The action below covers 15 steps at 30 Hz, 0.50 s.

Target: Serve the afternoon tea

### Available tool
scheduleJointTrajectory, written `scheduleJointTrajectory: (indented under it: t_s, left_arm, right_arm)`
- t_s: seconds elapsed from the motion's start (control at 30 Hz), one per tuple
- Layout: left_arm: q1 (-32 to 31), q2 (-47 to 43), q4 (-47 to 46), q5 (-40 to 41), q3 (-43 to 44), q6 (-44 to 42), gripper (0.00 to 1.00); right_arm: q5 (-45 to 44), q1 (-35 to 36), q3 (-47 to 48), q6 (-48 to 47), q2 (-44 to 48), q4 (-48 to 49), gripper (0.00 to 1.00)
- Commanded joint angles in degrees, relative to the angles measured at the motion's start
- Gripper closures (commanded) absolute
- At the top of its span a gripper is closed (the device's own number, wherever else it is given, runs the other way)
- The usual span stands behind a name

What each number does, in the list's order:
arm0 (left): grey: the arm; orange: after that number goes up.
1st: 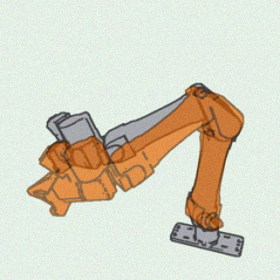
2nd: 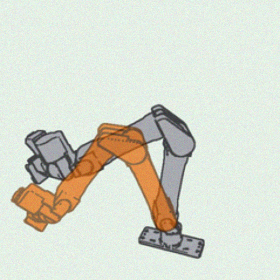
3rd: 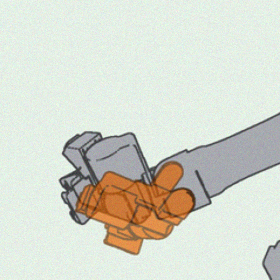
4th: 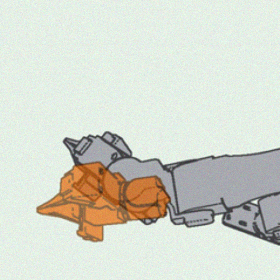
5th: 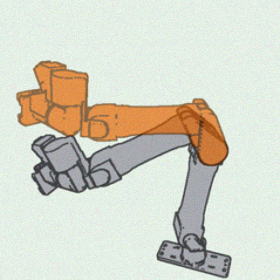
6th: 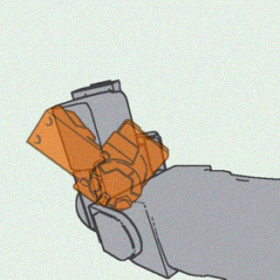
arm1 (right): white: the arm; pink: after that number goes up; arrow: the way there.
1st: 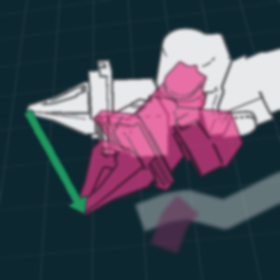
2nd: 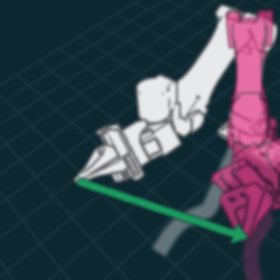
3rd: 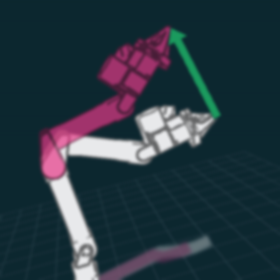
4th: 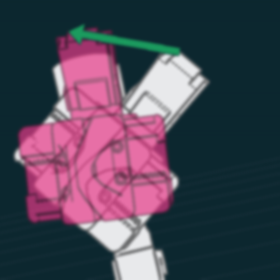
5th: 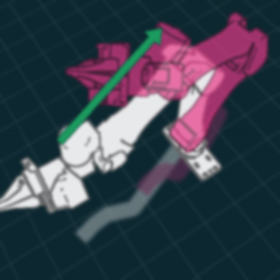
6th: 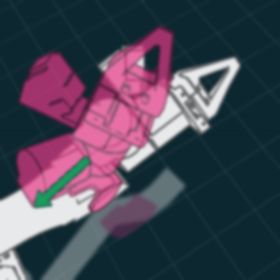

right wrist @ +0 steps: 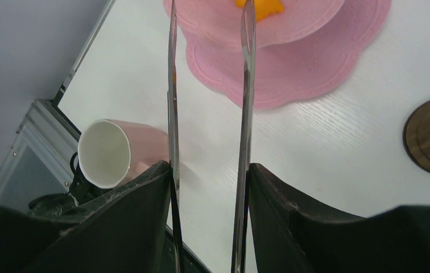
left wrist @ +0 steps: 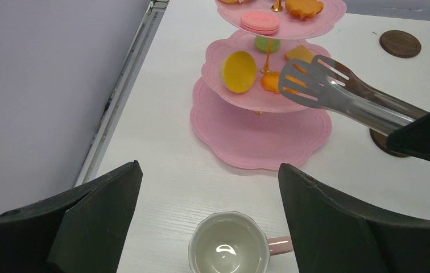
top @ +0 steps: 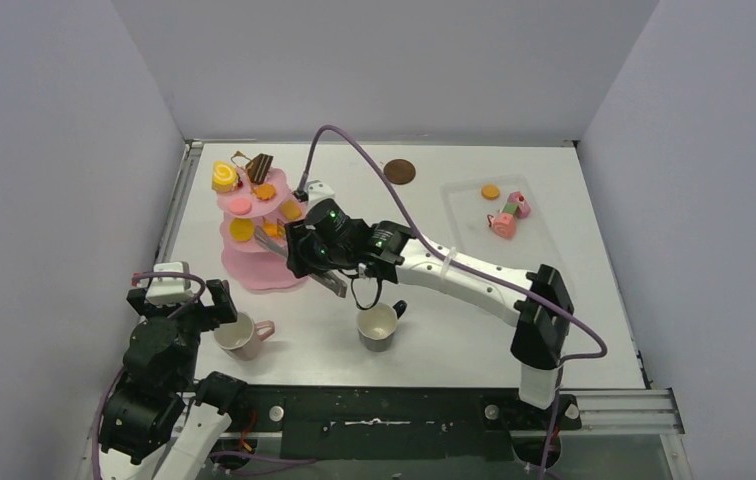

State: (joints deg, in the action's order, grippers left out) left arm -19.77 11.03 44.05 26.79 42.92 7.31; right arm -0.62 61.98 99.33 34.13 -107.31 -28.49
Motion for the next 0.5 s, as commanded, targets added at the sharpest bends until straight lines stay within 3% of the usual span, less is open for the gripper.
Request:
scheduleJointTrajectory:
  t_s: [0.0, 0.47]
  left_arm:
    - [0.1, -0.4, -1.5, -1.0, 2.3, 0.6, 0.11]
    - [-1.6, 5.6, -3.6, -3.7, 3.1, 0.7, 0.11]
  right_arm:
    - [-2.2, 0.2, -4.0, -0.3, 8.4, -0.8, 0.51]
    - [-14.2, -3.2, -19.1, -2.1, 26.8, -9.4, 0.51]
